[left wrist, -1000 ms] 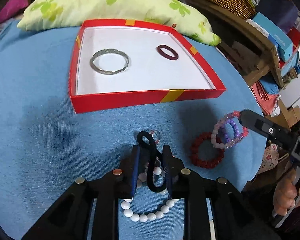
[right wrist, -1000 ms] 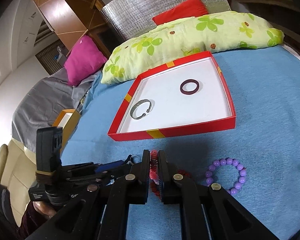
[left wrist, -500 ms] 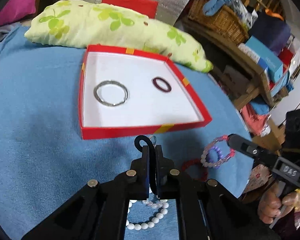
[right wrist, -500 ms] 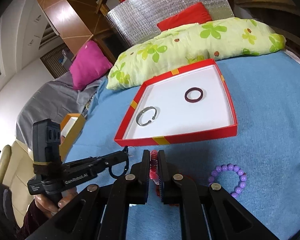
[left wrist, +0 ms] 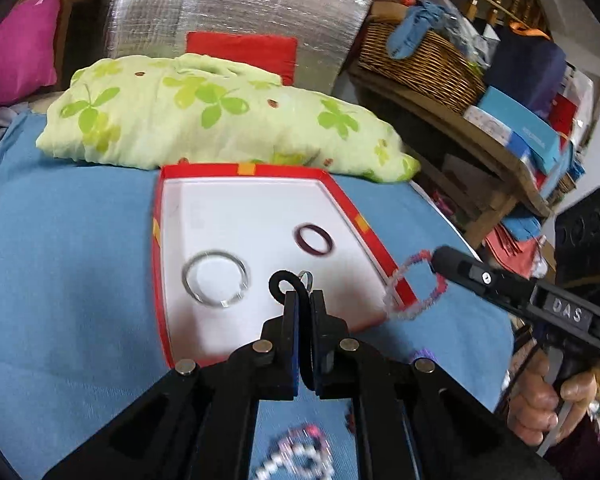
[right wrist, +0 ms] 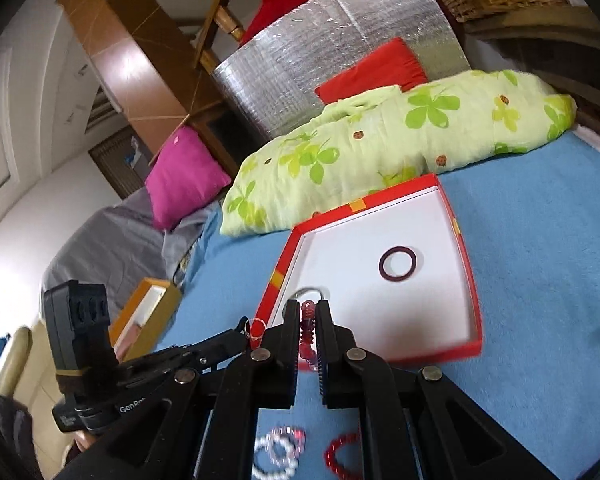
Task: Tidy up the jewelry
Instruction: 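Place the hair tie in the box with left tool while right drops the pink-white bracelet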
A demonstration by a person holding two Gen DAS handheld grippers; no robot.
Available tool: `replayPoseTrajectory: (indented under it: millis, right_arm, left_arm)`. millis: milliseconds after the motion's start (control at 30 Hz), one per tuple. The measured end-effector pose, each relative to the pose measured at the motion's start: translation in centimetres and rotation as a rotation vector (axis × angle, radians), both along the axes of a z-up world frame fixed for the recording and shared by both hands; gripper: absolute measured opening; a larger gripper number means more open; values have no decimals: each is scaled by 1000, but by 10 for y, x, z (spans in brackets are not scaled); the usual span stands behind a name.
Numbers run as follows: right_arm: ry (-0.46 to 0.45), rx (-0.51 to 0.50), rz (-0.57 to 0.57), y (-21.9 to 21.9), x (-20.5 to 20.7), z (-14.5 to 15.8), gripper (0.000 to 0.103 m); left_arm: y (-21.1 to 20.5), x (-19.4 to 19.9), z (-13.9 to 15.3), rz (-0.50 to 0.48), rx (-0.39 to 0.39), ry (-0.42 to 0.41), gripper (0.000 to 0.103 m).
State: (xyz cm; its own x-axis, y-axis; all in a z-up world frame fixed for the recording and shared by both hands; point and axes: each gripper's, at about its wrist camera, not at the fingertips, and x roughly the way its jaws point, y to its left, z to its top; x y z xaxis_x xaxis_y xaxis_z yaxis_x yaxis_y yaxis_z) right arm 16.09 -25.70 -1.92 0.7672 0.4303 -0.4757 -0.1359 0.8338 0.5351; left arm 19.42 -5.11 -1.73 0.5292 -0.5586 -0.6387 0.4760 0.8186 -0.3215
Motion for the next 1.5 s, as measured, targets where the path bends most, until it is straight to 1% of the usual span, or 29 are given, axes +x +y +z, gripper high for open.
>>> replayPoseTrajectory:
  millis: [67, 233, 333, 500, 633, 733, 800, 933, 967, 1000, 1067, 1100, 1133, 1167, 1200, 1233, 1267, 1333, 1433, 1500]
  right_arm:
    - [12, 19, -9, -2, 13, -2, 8]
    - [34, 21, -22, -4, 51, -8, 8]
    - [62, 36, -34, -7, 80, -16, 8]
    - [104, 49, -42, -5, 130, -31, 8]
    - [134, 58, -49, -1, 165, -45, 8]
    - [152, 58, -54, 1, 182, -51, 8]
    - [164, 76, -69, -2, 193, -56, 8]
    - [194, 70, -107, -6, 206, -64, 9]
    - [202, 71, -114, -7, 207, -66, 12]
    - [213, 72, -120, -8, 209, -69, 12]
    - [234, 41, -138, -9, 212, -72, 12]
    - [238, 36, -141, -10, 212, -73, 12]
    - [236, 32, -144, -11, 212, -73, 12]
    - [237, 27, -155, -14, 210, -72, 13]
    - [238, 32, -162, -16, 208, -72, 15]
    - [238, 43, -166, -18, 207, -71, 16]
    - [235, 56, -166, -21, 205, -69, 16]
    - [223, 52, -162, -22, 199, -65, 16]
    - [214, 40, -154, -23, 188, -57, 16]
    - [210, 19, -146, -22, 179, -51, 16]
  left_arm:
    - [-4, 18, -2, 16, 17, 3, 5]
    - [-13, 57, -9, 37, 65, 5, 5]
    - [-20, 83, -16, 44, 102, 12, 5]
    - [-23, 118, -31, 65, 135, 48, 5]
    - [-24, 135, -44, 64, 142, 76, 5]
    - [-25, 143, -49, 63, 147, 89, 5]
    - [-28, 148, -52, 62, 154, 99, 5]
    - [-32, 155, -56, 73, 181, 103, 5]
    - [-32, 156, -57, 80, 187, 105, 5]
    - [-31, 157, -58, 90, 188, 111, 5]
    - [-29, 160, -60, 99, 188, 128, 6]
    - [-29, 160, -59, 104, 188, 135, 8]
    - [-29, 159, -59, 109, 190, 138, 15]
    - [-28, 158, -57, 113, 190, 138, 28]
    - [-29, 156, -55, 117, 188, 133, 35]
    - [-29, 153, -51, 121, 185, 115, 46]
    - [-29, 149, -48, 125, 187, 97, 52]
    - [-29, 141, -40, 123, 187, 66, 58]
    - [-26, 130, -29, 110, 175, 42, 60]
    - [-24, 120, -22, 107, 184, 24, 64]
